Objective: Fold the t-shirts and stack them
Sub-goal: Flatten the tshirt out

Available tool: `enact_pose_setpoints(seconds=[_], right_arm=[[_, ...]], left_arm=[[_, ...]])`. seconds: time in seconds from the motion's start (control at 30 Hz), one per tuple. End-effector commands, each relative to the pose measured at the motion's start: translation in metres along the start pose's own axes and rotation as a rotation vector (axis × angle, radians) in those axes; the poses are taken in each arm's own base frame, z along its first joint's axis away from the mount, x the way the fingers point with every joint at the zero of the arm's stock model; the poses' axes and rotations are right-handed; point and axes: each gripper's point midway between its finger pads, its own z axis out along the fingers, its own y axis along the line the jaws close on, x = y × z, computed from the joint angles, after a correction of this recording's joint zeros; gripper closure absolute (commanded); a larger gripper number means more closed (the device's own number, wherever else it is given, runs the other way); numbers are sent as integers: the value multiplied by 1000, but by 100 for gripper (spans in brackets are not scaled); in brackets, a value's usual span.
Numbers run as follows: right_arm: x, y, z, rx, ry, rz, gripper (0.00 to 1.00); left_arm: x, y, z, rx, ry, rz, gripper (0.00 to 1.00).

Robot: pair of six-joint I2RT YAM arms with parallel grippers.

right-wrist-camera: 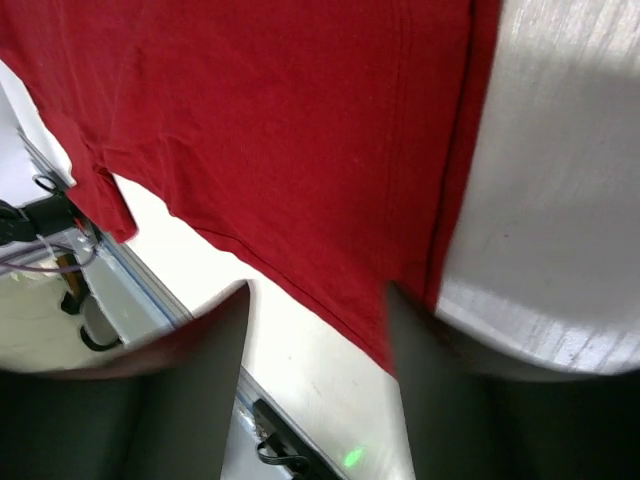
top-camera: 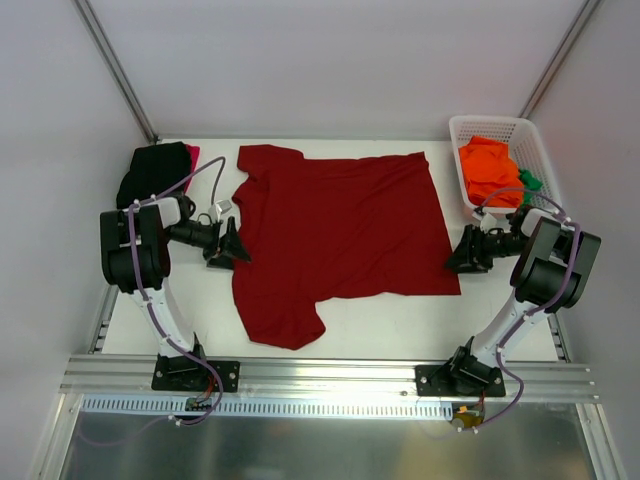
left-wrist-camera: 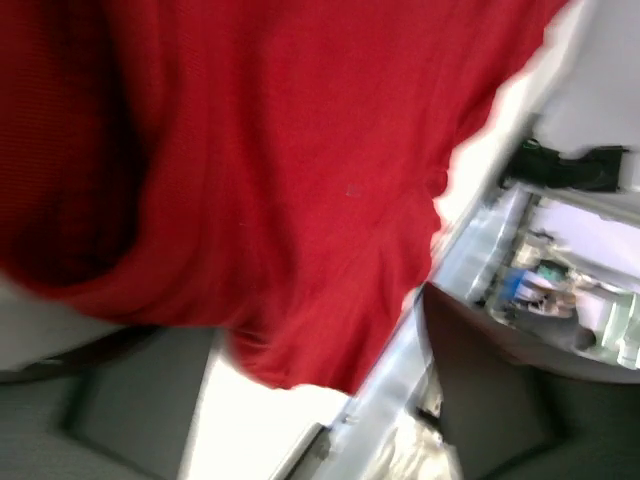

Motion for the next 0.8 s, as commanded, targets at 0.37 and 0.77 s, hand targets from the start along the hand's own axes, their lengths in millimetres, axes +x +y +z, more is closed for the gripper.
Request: enact_pose_setpoints(seconds=[0.37,0.77], right_arm=[[6,9,-14,63,-18,-56,100],[2,15,-24,83,-24,-75,100]], left_arm=[[19,30,-5,-178,38,104,100],[42,53,-43,-372,113,158,100]])
